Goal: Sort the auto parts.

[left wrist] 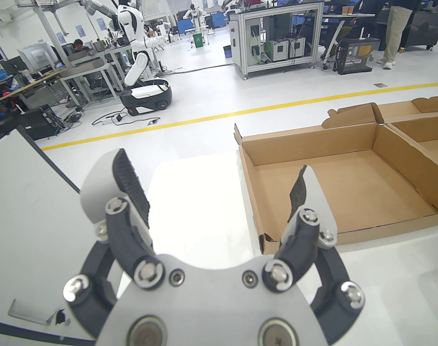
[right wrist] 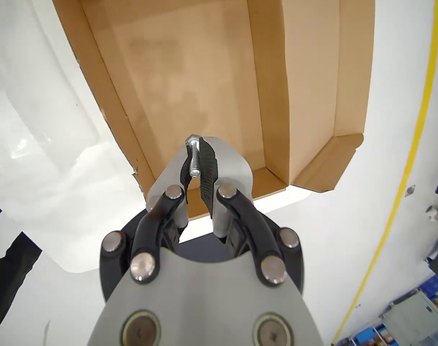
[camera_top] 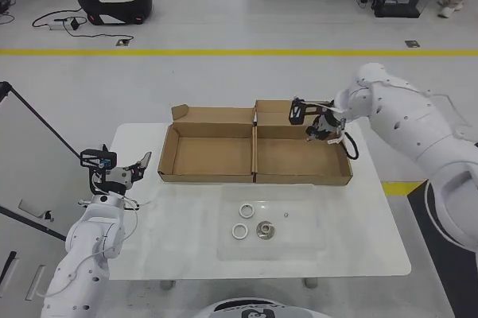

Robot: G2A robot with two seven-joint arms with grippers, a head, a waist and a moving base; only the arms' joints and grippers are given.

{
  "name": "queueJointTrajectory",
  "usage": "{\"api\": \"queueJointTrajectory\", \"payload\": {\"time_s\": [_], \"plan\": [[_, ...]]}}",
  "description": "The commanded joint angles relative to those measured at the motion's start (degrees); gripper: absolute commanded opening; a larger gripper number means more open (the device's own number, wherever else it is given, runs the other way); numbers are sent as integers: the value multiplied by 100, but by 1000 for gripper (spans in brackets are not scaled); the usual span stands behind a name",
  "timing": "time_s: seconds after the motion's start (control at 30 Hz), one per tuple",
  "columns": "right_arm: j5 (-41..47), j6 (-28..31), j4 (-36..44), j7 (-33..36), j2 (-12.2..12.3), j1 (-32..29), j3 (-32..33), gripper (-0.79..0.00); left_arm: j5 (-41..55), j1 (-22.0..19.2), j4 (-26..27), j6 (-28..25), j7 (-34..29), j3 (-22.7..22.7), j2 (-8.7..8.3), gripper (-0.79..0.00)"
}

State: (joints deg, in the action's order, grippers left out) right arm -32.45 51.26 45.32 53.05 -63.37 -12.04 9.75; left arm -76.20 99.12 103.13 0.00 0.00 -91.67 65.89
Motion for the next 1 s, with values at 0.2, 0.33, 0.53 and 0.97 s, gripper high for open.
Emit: {"api": "queueJointTrajectory", "payload": {"time_s": [0.2,0.33,0.53,0.97], "plan": [[-435,120,-929,-119,-483,-215,-1,-785,0,0,0,0,0,0,0,0],[-683,246,-1389,-245,-672,-316,-1,-785,0,0,0,0,0,0,0,0],[-1048,544,-2006,-544,-911,-409,-1,-785,0,0,0,0,0,0,0,0],[-1411,674,-2686,-676,-1263,-476,-1,-785,0,0,0,0,0,0,0,0]]}}
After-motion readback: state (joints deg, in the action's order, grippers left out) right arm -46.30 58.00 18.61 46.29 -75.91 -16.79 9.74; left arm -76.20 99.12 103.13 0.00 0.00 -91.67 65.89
